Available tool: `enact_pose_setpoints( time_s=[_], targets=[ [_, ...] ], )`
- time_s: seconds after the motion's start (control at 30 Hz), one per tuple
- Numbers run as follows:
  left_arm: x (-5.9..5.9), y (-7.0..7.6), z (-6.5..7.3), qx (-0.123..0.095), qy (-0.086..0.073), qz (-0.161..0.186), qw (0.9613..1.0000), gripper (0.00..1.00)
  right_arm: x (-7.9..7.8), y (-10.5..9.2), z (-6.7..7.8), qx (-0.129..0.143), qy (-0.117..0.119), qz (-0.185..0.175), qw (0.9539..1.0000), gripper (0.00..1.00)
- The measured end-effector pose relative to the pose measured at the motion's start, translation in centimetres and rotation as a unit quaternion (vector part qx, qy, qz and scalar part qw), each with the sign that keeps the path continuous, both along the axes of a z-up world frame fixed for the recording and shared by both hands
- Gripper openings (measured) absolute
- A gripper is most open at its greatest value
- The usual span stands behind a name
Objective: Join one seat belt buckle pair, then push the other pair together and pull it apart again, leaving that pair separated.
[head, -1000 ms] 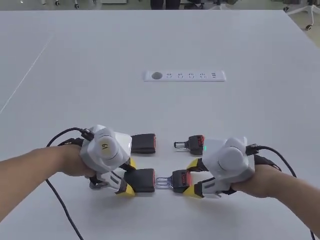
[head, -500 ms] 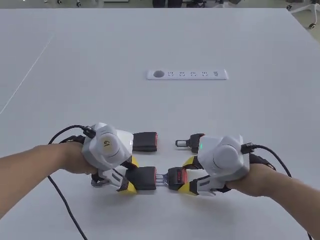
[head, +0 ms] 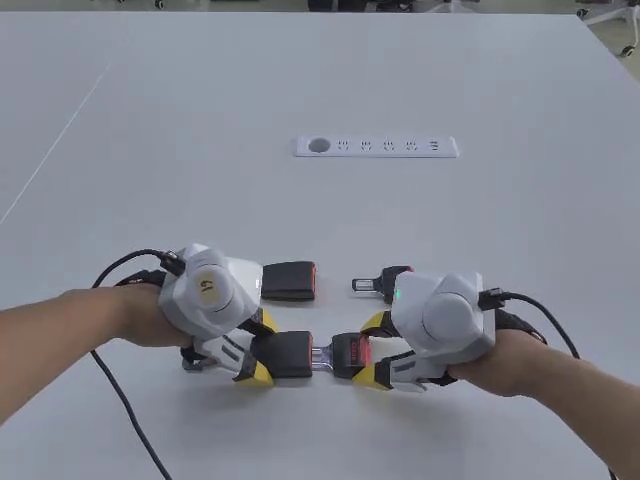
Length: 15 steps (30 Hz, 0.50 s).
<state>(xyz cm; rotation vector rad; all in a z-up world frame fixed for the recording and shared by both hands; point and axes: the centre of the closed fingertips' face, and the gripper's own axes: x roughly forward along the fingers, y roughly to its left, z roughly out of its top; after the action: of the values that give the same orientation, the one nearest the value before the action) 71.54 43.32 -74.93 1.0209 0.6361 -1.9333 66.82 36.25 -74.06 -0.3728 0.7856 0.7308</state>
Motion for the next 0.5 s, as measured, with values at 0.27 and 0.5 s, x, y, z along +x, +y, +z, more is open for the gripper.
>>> enact_pose_setpoints(
  time_s=[0.27,0.5],
  targets=[
    [0.03,0.01,0.0,0.0,-0.001,-0.001,1.0,0.33,0.11,0.1,0.02,0.001,-0.005,0.005,1.0,0.29],
    [0.04,0.04,0.02,-0.007,0.004,-0.001,1.0,0.32,0.21,0.33,0.05,0.005,-0.004,-0.003,1.0,0.29]
  ],
)
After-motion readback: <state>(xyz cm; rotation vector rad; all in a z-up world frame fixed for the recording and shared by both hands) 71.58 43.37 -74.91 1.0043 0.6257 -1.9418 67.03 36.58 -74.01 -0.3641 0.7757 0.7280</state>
